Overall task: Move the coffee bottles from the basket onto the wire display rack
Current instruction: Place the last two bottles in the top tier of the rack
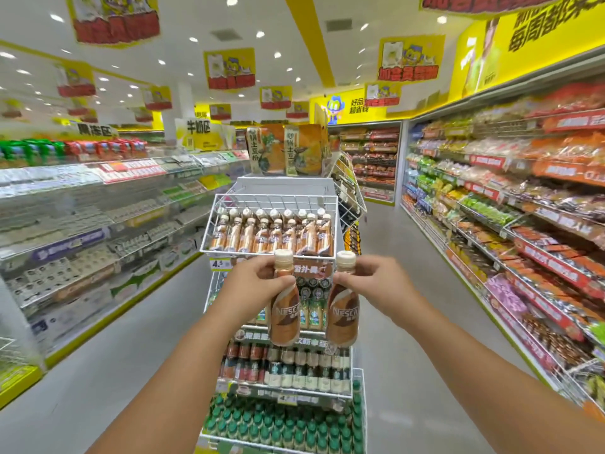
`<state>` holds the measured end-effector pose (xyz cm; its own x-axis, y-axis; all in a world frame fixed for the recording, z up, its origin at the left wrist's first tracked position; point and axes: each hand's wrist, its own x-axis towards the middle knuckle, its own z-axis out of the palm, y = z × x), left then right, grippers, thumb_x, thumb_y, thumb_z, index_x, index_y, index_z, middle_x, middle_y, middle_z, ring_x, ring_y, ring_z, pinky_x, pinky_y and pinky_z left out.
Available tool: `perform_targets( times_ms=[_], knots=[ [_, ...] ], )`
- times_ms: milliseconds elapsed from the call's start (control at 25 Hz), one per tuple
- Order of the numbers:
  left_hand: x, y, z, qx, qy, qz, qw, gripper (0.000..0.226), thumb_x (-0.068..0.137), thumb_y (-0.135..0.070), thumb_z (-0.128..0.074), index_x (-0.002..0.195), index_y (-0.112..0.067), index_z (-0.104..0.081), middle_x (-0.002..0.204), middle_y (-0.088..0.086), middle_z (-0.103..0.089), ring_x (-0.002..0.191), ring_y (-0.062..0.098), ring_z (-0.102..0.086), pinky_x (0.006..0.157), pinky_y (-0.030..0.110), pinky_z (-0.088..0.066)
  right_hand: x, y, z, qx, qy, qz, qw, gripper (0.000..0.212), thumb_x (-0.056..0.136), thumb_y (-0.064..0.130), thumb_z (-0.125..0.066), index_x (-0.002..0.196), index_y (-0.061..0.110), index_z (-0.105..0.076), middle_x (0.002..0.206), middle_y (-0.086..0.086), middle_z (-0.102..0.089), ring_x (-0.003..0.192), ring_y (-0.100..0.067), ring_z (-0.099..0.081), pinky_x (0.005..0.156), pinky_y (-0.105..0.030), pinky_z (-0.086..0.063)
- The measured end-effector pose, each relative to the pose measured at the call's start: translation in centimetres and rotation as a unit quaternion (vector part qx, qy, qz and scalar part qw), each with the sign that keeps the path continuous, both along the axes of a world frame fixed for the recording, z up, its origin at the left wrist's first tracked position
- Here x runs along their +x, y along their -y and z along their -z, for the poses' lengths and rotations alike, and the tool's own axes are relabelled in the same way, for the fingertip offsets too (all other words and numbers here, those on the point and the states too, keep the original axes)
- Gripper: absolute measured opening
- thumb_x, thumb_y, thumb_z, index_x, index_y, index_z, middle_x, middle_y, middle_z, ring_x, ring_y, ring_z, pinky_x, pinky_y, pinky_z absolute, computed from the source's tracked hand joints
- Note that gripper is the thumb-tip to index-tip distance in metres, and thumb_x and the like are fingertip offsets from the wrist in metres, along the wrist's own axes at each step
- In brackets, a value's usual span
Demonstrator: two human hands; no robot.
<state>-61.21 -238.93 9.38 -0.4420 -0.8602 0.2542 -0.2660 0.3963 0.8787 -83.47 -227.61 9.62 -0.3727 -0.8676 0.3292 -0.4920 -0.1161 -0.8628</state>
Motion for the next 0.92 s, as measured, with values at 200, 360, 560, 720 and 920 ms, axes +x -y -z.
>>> perform_targets(
  times_ms=[200, 360, 560, 720, 920],
  knots=[
    [-2.7, 11.2, -0.1, 0.0, -0.006, -0.039, 0.999, 0.029, 0.082, -0.032, -0.085, 0.103, -0.044, -0.068, 0.112, -0.014, -0.072, 0.108, 0.007, -0.065, 0.099, 0.044, -0.055, -3.0, 12.8, 0.4, 0.007, -0.034, -0.007, 0.999, 0.021, 0.081, 0.038, -0.086, 0.091, 0.02, -0.081, 0.085, 0.005, -0.08, 0.086, -0.017, -0.076, 0.079, -0.041, -0.062],
    [-5.1, 20.0, -0.8, 0.001, -0.002, -0.05, 0.999, 0.042, 0.079, -0.038, -0.085, 0.118, -0.029, -0.071, 0.117, -0.008, -0.071, 0.112, 0.012, -0.065, 0.096, 0.047, -0.057, -5.1, 21.8, -0.8, 0.01, -0.031, -0.016, 0.999, 0.021, 0.083, 0.037, -0.084, 0.092, 0.018, -0.081, 0.085, 0.005, -0.08, 0.086, -0.018, -0.076, 0.083, -0.049, -0.062],
    [-7.6, 31.0, -0.9, -0.009, 0.01, -0.027, 1.0, 0.068, 0.072, -0.05, -0.086, 0.133, -0.027, -0.065, 0.126, -0.007, -0.067, 0.115, 0.012, -0.062, 0.095, 0.04, -0.056, -6.4, 31.6, -1.2, 0.006, -0.032, 0.009, 0.999, 0.024, 0.082, 0.038, -0.085, 0.094, 0.017, -0.081, 0.087, 0.006, -0.08, 0.088, -0.015, -0.076, 0.086, -0.045, -0.062],
    [-9.3, 39.4, -0.3, -0.006, 0.011, 0.026, 1.0, 0.076, 0.06, -0.062, -0.083, 0.129, -0.032, -0.068, 0.12, -0.01, -0.071, 0.111, 0.009, -0.066, 0.094, 0.045, -0.058, -6.4, 38.3, -0.1, -0.005, 0.0, 0.043, 0.999, 0.024, 0.081, 0.035, -0.086, 0.095, 0.016, -0.082, 0.088, 0.005, -0.081, 0.09, -0.014, -0.077, 0.089, -0.041, -0.061],
    [-11.1, 45.7, -0.6, -0.006, 0.039, 0.076, 0.996, 0.064, 0.065, -0.056, -0.085, 0.123, -0.034, -0.071, 0.118, -0.012, -0.073, 0.109, 0.008, -0.067, 0.097, 0.041, -0.057, -6.8, 43.1, 0.1, 0.006, -0.001, 0.099, 0.995, 0.015, 0.084, 0.033, -0.085, 0.091, 0.02, -0.082, 0.082, 0.008, -0.08, 0.079, -0.004, -0.075, 0.072, -0.025, -0.056]
  ],
)
